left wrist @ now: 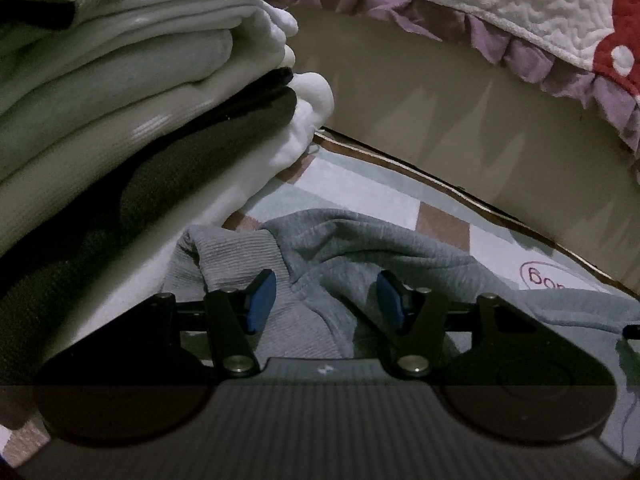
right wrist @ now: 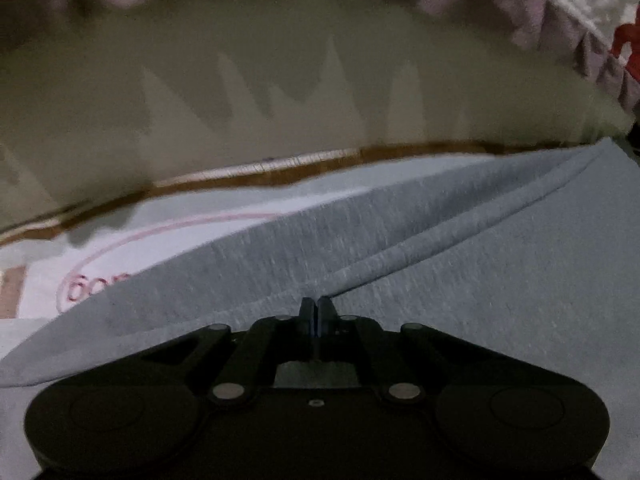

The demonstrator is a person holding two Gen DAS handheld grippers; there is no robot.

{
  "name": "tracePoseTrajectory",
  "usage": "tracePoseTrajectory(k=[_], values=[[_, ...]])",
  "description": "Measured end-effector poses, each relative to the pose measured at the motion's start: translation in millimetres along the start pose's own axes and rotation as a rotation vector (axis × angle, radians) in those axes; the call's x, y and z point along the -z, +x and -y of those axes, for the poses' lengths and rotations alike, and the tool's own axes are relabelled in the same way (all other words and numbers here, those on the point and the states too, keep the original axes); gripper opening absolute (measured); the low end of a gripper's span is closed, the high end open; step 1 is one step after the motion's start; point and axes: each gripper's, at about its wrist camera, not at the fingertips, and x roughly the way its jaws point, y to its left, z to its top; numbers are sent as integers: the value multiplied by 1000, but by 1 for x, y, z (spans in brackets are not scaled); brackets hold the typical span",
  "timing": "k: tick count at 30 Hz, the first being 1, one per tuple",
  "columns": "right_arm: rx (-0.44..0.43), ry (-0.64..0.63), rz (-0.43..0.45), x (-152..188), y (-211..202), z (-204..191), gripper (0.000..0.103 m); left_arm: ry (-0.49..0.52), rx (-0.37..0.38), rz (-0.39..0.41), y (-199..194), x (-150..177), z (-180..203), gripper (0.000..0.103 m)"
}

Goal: Fold clothes

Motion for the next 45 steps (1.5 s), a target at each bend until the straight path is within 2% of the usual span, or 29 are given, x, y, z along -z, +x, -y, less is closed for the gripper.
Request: tracePoseTrajectory(k=[4,7,9,11,13,15,16,17,19,21,23,26,29,31,33,35,38,40,42,45], values=[[-102,37,151,6,-38,14,1,-35,38,31,-4,-3,-3,52],[-148,61,261,-20,-55,19,0,-63,82,84,-11,-5,-4,52],[-174,57,314,-43,-64,19,0,-43,83,106,-14,-5,-1,52],[-197,-27,276,-63,-61,12,1,-11,67,116,-14,-6,3,52],[-249,-147,174,-68,-53,8,4,4,48,92,-9,-5,4,52],[-294,-190,56,-59,-47,16,20,-40,92,65,-6,-6,0,52],[-284,-204,34,-51,-45,21,41,-63,127,59,-7,-7,-1,52],[-274,-217,12,-44,-43,26,51,-65,172,65,-10,-7,3,52],[-243,-230,-7,-37,-37,36,52,-19,255,85,-17,-6,17,52],[-208,-221,7,-34,-34,47,57,71,314,81,-20,1,42,52],[-188,-226,31,-29,-37,56,57,134,349,22,-12,13,67,52],[-224,-290,77,-17,-52,54,57,193,362,-59,2,31,93,52],[-268,-409,202,0,-70,44,57,239,337,-90,11,40,103,53],[-265,-535,300,10,-80,40,57,248,349,-96,15,38,103,53],[-230,-616,325,13,-80,32,57,221,372,-102,17,37,94,53],[-211,-725,247,9,-71,26,57,164,392,-108,22,34,81,53],[-220,-952,109,-10,-56,27,54,73,391,-112,31,35,71,53],[-239,-965,34,-38,-44,34,54,57,379,-115,34,36,72,53],[-302,-935,-62,-65,-32,41,54,75,375,-124,35,40,77,53],[-335,-992,-167,-73,-14,44,54,28,432,-193,43,44,75,55]])
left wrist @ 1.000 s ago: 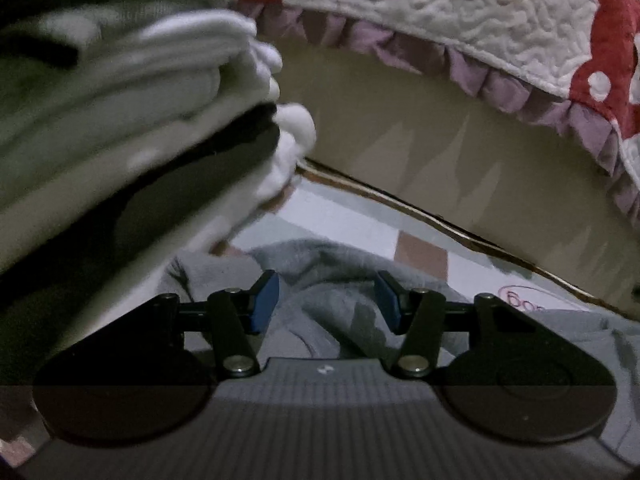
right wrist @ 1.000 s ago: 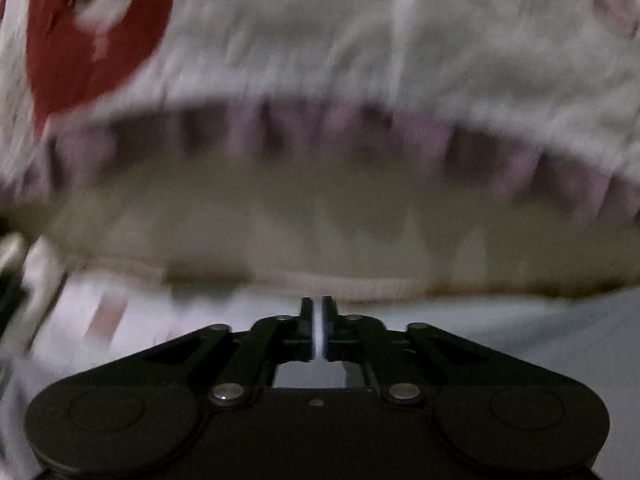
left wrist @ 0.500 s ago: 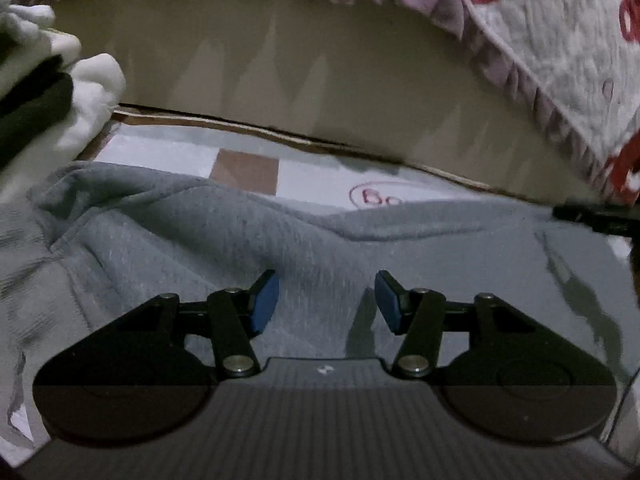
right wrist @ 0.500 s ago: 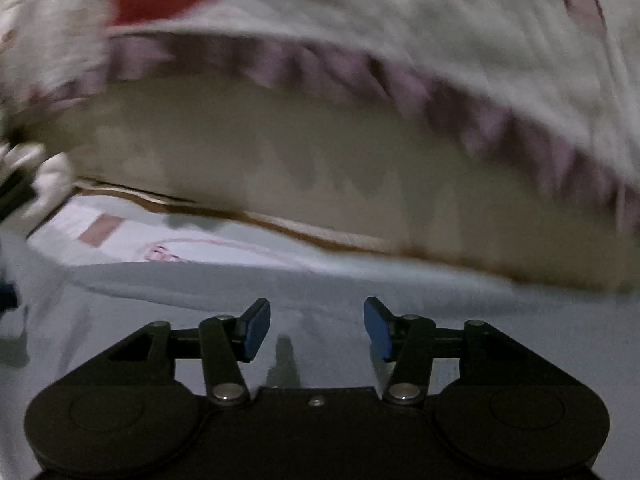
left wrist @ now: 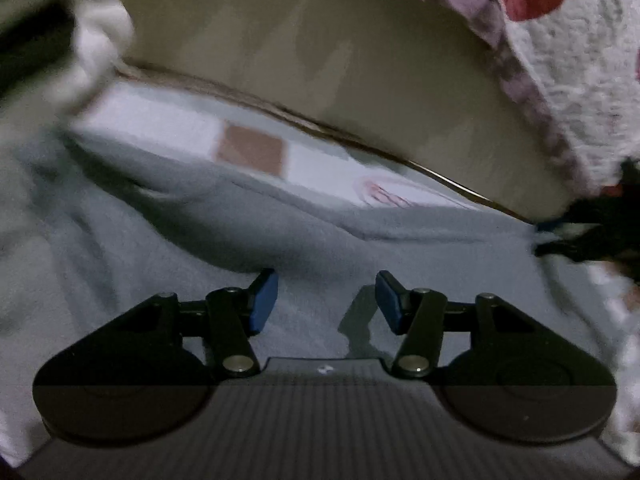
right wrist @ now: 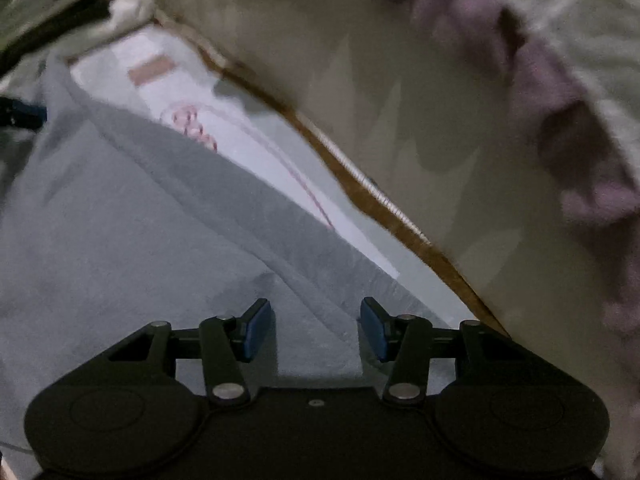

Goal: Fold clothes

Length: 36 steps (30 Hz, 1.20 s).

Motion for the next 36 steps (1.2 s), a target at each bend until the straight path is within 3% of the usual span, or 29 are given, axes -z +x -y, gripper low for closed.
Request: tracePoseTrajectory(k=[4,7,9,10,12,15,18,20,21,22,23,27,31,34,36], values=[[-64,-98,-109,1,23,0,57,-21,63,-29,1,2,1,55],[-47,-16,-43,11,22,0,58,-40,56,-19,-1,4,0,55],[-40,40,2,18,21,-1,47,-23,35,-10,-2,6,1,55],[-58,74,37,26,17,-3,30,-17,23,-3,-4,7,2,55],[-15,60,88,39,10,-22,6,-14,9,15,-6,7,3,55],[109,50,144,54,5,-54,4,3,-38,54,-6,7,8,53],[174,94,205,63,-5,-57,3,138,-82,118,-13,6,29,53],[172,53,224,68,-10,-49,7,277,-122,131,-16,8,49,54],[179,1,225,72,-14,-43,14,339,-128,124,-15,10,58,54],[180,-34,210,74,-14,-37,40,400,-133,117,-15,11,67,54],[178,-64,194,75,-15,-30,54,460,-136,97,-12,12,76,56],[94,-76,130,91,-32,19,54,698,-129,-44,16,5,114,56],[61,-68,77,102,-35,55,54,858,-45,-204,61,-9,149,57],[67,-88,64,106,-30,70,54,913,20,-232,89,-17,169,59],[51,-85,60,105,-25,79,61,893,52,-241,105,-23,172,63]])
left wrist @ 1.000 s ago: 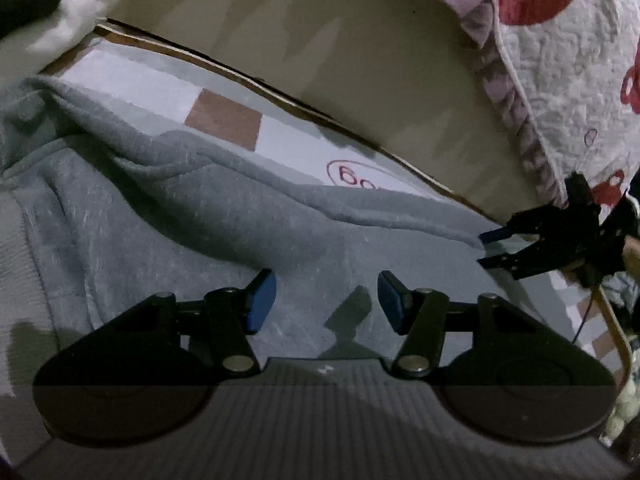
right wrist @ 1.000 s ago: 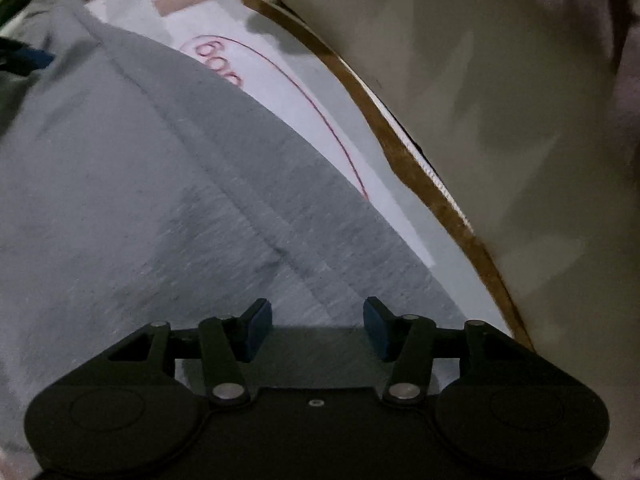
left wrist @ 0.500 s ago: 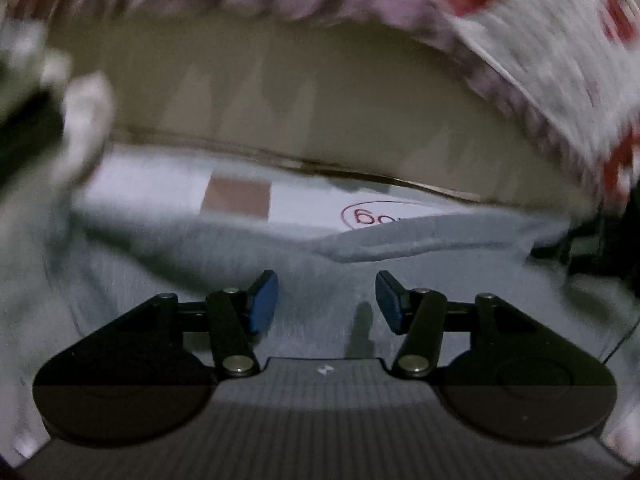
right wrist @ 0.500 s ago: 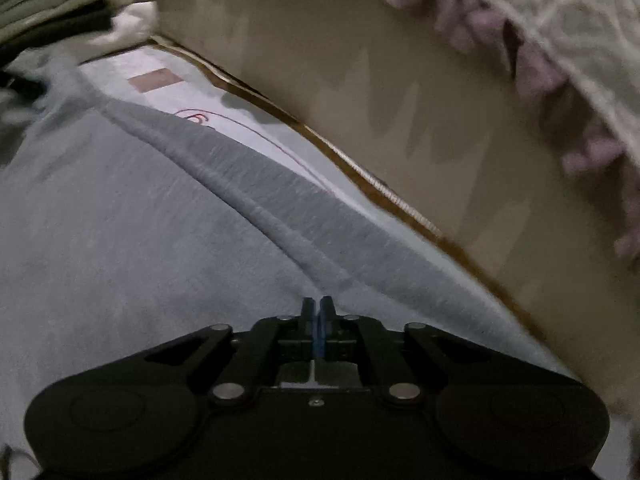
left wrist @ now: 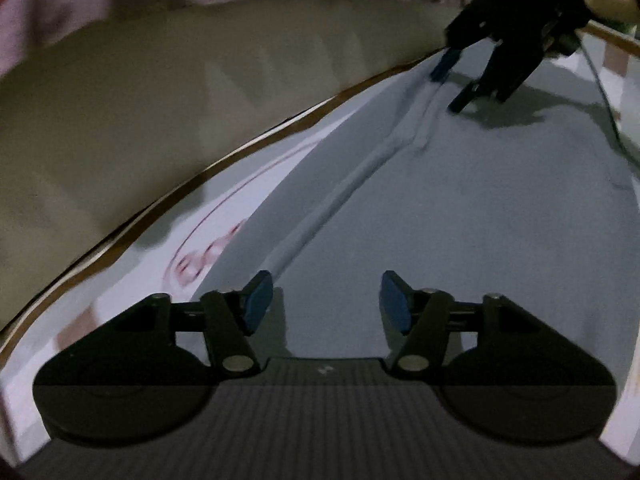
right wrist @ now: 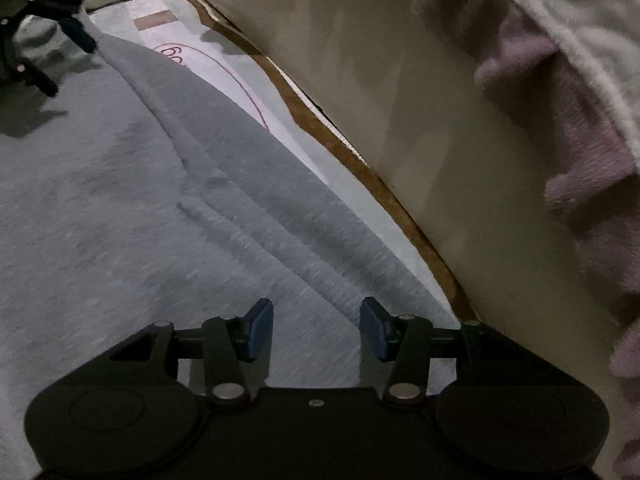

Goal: Fold clothes

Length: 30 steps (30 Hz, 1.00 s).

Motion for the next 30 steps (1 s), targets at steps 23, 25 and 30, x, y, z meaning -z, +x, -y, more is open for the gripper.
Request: tracePoseTrajectory(k=[23,25,30], values=[[346,285,325,53,-29,-100,4,309,-292,130,6,17,100,4],[412,350,411,56,-46,-107,4,263,-365,185,-7,3,98,4],[510,444,502,19,-60,-77,4,134,-492,292,-23,-46,73,4]])
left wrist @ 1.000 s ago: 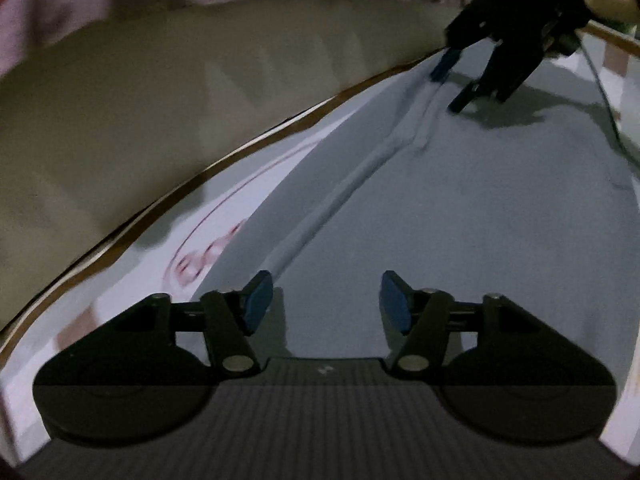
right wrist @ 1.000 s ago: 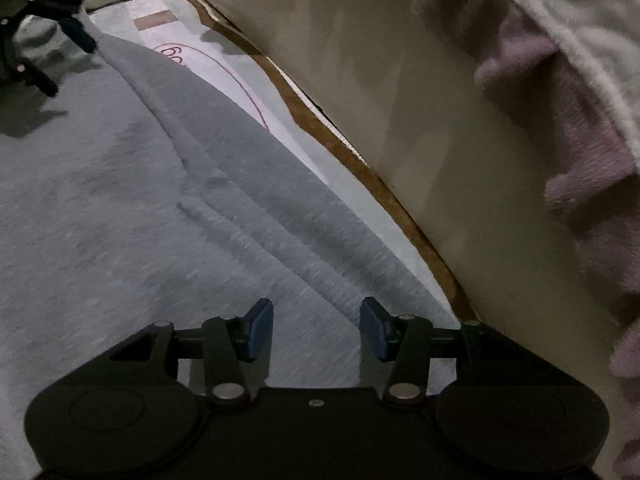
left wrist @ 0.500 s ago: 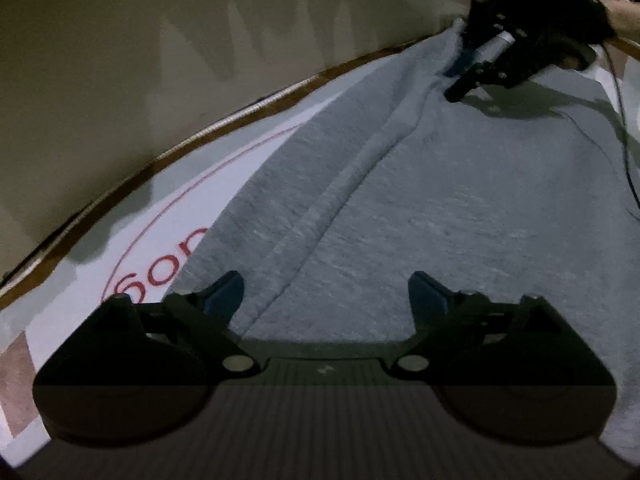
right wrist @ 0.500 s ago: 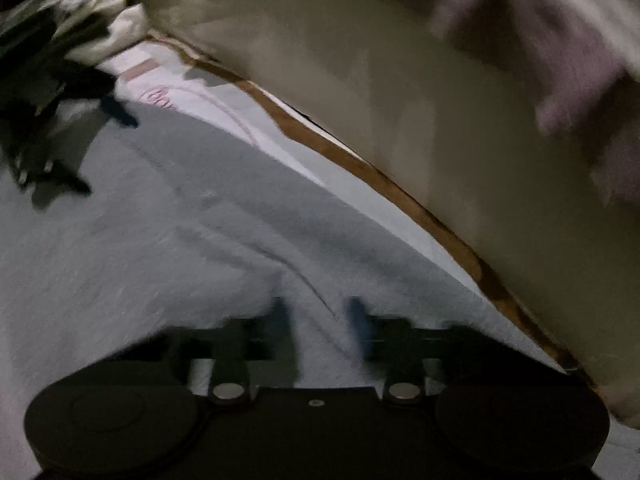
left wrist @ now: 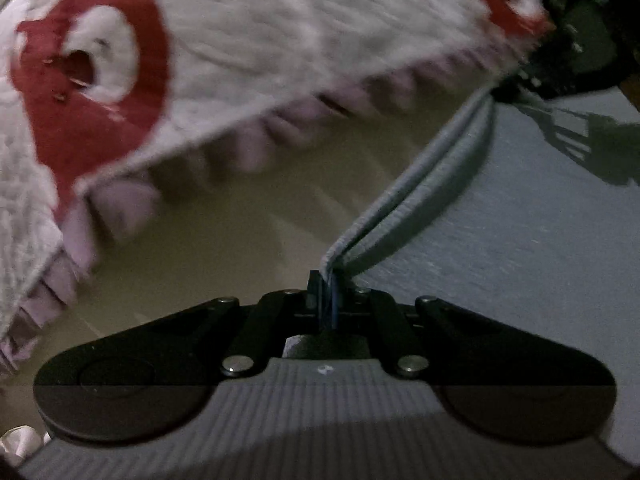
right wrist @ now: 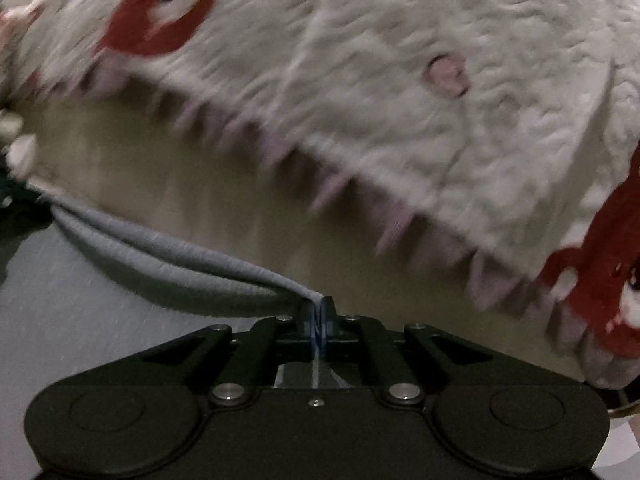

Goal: Fold clothes

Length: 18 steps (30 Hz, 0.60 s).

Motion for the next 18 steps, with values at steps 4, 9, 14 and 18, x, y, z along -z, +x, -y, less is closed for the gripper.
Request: tracePoseTrajectory(k=[4,9,14,18], values=[[-27,99,-163,-23,77,3,6,-69,-17,-124,51,-1,-5,13],[27,367,-341,-11,86,-7,26,-517,-39,-259,-5,45,-56,35],[-147,737,-201,5,-34,-36,57,-881,-128,-260,-147,129,-117,47],[-281,815,-303,28,-75,-80,57,-1041,-235,-352,-213,192,-134,46]])
